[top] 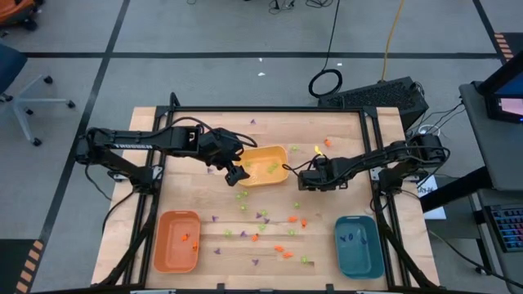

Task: Sort Halloween decoration
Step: Put the orange skeleton toy into the orange bin

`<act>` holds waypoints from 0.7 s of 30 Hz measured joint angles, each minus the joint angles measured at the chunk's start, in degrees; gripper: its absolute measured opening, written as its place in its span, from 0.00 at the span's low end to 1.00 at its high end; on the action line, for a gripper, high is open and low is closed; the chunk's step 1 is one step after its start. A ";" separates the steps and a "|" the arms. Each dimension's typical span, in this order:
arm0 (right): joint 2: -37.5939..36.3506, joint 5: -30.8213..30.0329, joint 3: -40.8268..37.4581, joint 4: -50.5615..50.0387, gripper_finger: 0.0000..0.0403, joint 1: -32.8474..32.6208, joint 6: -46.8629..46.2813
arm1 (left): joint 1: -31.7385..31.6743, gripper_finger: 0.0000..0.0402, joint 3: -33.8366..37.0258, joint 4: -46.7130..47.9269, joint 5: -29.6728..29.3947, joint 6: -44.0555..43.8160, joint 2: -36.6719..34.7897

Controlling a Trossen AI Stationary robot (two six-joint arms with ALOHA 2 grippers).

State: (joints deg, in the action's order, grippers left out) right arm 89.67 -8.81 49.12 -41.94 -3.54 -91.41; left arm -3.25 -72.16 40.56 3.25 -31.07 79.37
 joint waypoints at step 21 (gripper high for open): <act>3.64 1.24 0.27 0.97 0.21 1.21 4.20 | 0.00 1.00 0.00 0.02 0.08 -0.09 0.00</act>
State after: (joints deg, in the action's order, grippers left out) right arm 93.31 -7.57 49.39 -40.97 -2.33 -87.21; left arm -3.25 -72.16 40.58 3.33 -31.16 79.37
